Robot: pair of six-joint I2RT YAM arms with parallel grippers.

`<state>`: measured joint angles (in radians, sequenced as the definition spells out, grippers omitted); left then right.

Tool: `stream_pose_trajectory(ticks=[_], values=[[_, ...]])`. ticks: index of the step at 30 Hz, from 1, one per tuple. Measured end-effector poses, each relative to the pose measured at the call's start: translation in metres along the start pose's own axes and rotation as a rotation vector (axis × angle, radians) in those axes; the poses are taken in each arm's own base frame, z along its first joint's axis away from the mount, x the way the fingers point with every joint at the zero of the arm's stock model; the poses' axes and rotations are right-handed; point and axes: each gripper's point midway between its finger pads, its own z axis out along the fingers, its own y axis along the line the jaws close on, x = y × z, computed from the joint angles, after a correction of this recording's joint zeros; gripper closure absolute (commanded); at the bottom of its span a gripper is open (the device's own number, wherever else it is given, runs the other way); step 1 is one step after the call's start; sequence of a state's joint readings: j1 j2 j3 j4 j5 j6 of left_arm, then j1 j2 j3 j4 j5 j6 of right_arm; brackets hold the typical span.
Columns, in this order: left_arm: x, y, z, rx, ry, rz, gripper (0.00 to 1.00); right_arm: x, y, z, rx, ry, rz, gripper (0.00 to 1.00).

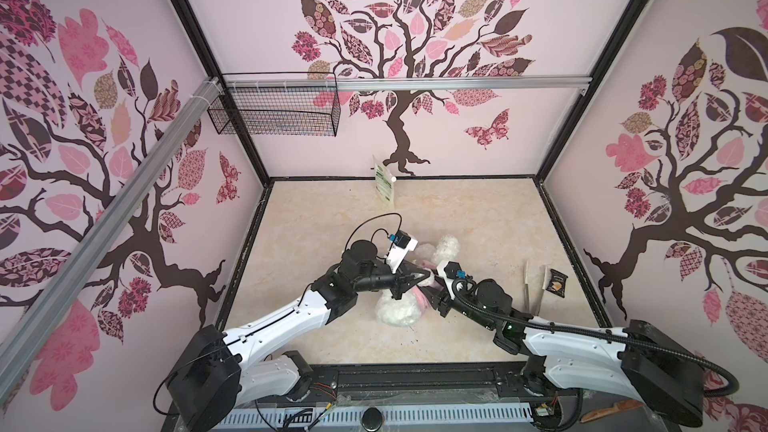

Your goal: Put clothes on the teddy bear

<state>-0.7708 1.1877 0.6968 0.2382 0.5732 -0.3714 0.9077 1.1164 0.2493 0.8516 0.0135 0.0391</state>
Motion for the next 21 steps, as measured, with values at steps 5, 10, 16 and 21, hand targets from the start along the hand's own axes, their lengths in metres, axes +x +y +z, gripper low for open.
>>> stream_pose_trajectory(ticks=[5,10,16,21], values=[[-0.018,-0.003,-0.007,0.043,-0.056,-0.078,1.0,-0.012,-0.001,0.0,0.005,-0.043,0.027,0.45],[-0.027,0.005,-0.015,0.037,-0.082,-0.106,1.0,-0.019,-0.001,-0.004,0.006,-0.067,0.055,0.4],[-0.024,0.02,-0.014,-0.04,-0.081,-0.049,1.0,-0.012,-0.005,-0.011,0.026,-0.036,0.071,0.22],[-0.02,0.051,-0.009,-0.186,-0.086,0.03,1.0,-0.003,-0.01,-0.016,0.054,0.022,0.053,0.12]])
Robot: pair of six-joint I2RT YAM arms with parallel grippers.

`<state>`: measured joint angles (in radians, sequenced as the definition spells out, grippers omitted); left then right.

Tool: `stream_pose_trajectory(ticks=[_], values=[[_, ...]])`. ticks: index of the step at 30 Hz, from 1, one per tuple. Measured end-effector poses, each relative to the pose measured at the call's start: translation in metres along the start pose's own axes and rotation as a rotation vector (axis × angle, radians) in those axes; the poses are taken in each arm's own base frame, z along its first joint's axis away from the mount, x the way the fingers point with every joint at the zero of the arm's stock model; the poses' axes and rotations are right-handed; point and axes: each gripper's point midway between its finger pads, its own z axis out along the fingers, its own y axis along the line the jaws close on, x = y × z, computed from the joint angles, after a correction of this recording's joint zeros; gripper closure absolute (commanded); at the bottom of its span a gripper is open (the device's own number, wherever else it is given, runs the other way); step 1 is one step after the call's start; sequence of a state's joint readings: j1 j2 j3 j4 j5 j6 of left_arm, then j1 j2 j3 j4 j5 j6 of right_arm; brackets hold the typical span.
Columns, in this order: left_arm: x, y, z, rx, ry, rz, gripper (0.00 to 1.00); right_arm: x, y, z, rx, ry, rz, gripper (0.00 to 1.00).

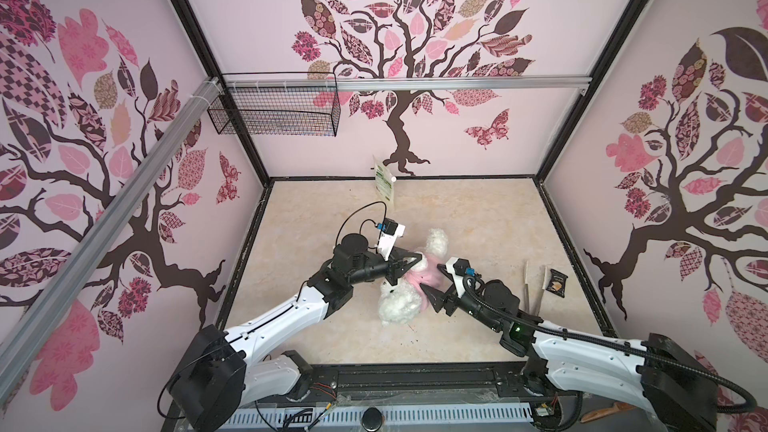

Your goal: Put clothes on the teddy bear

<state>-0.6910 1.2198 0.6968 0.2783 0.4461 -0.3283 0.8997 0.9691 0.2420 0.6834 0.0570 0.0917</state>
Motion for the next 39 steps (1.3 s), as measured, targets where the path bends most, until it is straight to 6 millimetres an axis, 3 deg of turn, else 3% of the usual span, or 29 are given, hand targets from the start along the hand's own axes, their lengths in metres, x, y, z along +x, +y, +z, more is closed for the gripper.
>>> stream_pose_trajectory(ticks=[5,9,13,16,18,21,27,29,32,35,39], values=[[0.019,0.042,0.001,-0.207,0.06,0.099,0.96,-0.013,-0.016,-0.004,0.082,0.01,-0.015,0.06],[0.029,0.052,0.004,-0.259,0.099,0.159,0.87,-0.032,-0.056,-0.02,0.246,-0.031,0.015,0.02],[0.067,0.038,0.03,-0.185,0.198,0.177,0.67,-0.05,-0.091,-0.045,0.406,-0.099,0.044,0.01],[0.104,0.012,0.048,-0.068,0.285,0.149,0.54,-0.058,-0.097,-0.056,0.449,-0.132,0.051,0.01],[0.112,-0.004,0.051,-0.008,0.305,0.124,0.44,-0.057,-0.097,-0.058,0.452,-0.126,0.051,0.03],[0.095,-0.021,0.043,0.031,0.265,0.102,0.38,-0.046,-0.09,-0.051,0.403,-0.078,0.046,0.1],[0.014,-0.042,-0.014,-0.023,0.007,0.112,0.29,-0.015,-0.059,-0.015,0.193,0.078,0.064,0.24],[0.002,-0.024,-0.034,-0.109,-0.051,0.054,0.29,-0.008,-0.043,0.003,0.111,0.141,0.069,0.27],[0.006,0.031,-0.057,-0.297,-0.079,-0.093,0.28,-0.001,-0.015,0.032,0.0,0.224,0.045,0.34],[0.034,0.084,-0.08,-0.473,-0.075,-0.257,0.25,0.014,0.006,0.054,-0.084,0.297,0.036,0.46],[0.074,0.122,-0.103,-0.599,-0.082,-0.459,0.22,0.05,0.008,0.06,-0.099,0.409,0.063,0.58]])
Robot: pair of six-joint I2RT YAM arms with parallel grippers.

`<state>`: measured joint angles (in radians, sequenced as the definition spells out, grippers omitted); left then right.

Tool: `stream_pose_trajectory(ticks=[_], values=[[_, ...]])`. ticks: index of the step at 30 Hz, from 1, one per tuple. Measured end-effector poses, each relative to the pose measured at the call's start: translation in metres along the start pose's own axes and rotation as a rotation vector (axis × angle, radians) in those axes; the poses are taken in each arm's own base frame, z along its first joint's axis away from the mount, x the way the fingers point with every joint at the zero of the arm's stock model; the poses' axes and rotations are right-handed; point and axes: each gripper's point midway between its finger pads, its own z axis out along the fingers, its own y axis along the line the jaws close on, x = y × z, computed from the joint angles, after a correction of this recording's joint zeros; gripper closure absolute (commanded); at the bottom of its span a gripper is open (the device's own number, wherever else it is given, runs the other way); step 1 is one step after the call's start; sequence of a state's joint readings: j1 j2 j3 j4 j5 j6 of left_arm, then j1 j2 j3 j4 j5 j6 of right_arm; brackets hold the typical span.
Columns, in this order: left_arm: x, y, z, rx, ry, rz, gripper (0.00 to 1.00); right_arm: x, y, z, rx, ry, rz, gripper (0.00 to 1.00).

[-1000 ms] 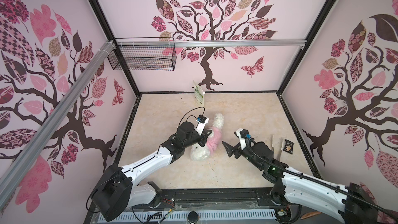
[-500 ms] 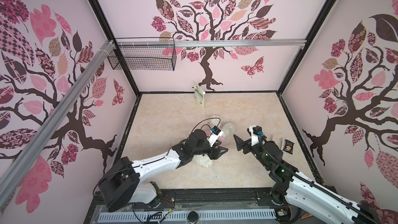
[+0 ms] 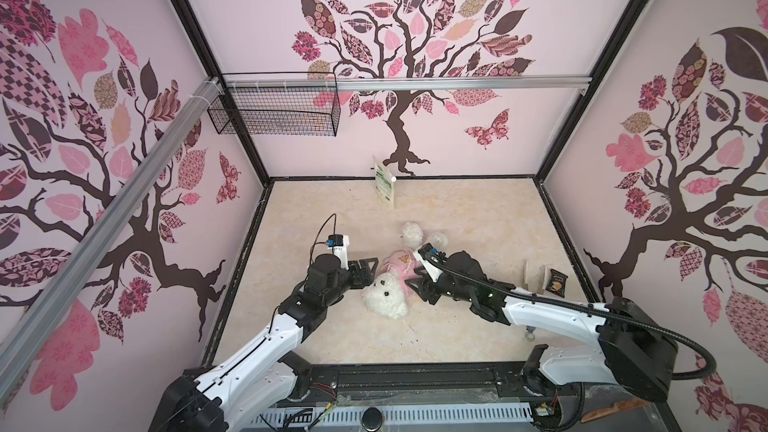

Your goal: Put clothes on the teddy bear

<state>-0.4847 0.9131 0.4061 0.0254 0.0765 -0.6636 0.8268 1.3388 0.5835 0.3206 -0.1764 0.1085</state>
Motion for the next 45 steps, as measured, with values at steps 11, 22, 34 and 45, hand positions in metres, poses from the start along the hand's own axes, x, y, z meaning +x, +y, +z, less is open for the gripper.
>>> stream_pose_trajectory(ticks=[11,22,34,45], values=[[0.05,-0.001,0.022,0.072,0.171,-0.215,0.18,0.092,-0.015,-0.006,0.04,0.159,0.174,0.71],[0.087,-0.036,0.038,0.2,0.301,-0.194,0.27,0.086,-0.014,-0.003,0.027,0.117,0.223,0.72],[0.078,-0.066,0.048,0.286,0.339,-0.009,0.75,0.037,-0.019,-0.038,0.108,-0.01,0.088,0.26],[0.032,-0.11,-0.005,0.412,0.227,0.271,0.86,-0.078,-0.046,-0.149,0.274,-0.46,-0.016,0.08]])
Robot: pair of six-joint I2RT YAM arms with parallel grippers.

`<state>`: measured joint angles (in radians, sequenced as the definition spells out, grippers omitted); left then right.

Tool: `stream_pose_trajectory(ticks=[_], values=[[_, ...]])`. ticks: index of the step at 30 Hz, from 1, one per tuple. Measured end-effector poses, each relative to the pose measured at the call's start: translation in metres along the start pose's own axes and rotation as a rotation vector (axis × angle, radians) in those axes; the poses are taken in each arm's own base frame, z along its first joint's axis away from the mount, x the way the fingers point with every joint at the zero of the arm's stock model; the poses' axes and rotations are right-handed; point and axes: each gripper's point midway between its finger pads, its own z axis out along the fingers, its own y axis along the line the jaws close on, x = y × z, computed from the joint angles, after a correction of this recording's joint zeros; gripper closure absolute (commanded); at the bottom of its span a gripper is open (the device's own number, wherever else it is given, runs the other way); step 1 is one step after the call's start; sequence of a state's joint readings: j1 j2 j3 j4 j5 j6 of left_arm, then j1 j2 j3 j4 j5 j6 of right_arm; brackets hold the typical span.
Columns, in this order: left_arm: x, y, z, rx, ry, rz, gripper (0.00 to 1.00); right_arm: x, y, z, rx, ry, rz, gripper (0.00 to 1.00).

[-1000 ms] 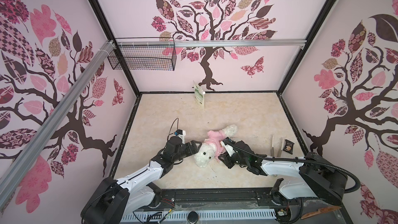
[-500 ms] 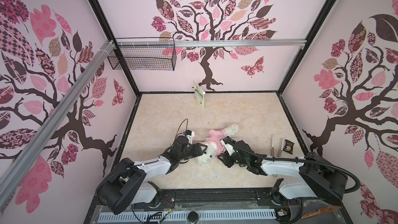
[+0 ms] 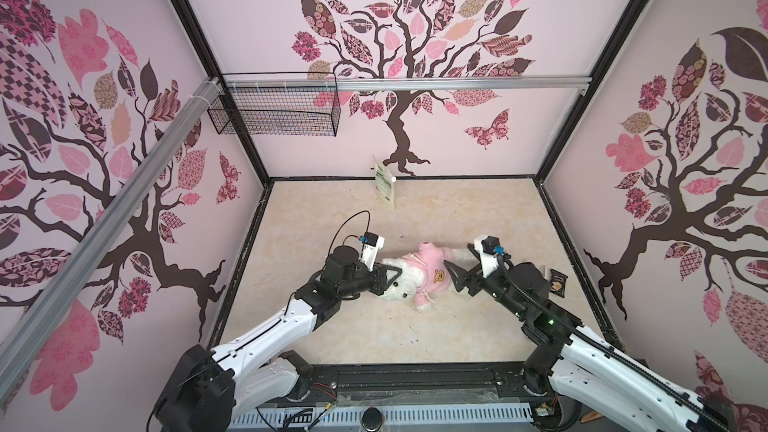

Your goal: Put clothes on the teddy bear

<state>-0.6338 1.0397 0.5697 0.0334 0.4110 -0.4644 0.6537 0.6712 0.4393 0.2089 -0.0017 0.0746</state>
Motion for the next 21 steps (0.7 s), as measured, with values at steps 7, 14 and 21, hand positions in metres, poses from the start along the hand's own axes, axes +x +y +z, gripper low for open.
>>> stream_pose_trajectory(ticks=[7,14,21], values=[[-0.015,-0.027,-0.04,0.009,-0.024,0.265,0.87,-0.035,0.04,-0.004,-0.214,-0.025,-0.029,0.11],[-0.015,-0.046,-0.066,0.048,-0.045,0.453,0.89,-0.018,0.067,-0.005,-0.391,0.025,-0.07,0.07],[-0.004,-0.06,-0.076,0.122,-0.023,0.55,0.88,0.001,0.084,-0.008,-0.51,0.03,-0.109,0.05]])
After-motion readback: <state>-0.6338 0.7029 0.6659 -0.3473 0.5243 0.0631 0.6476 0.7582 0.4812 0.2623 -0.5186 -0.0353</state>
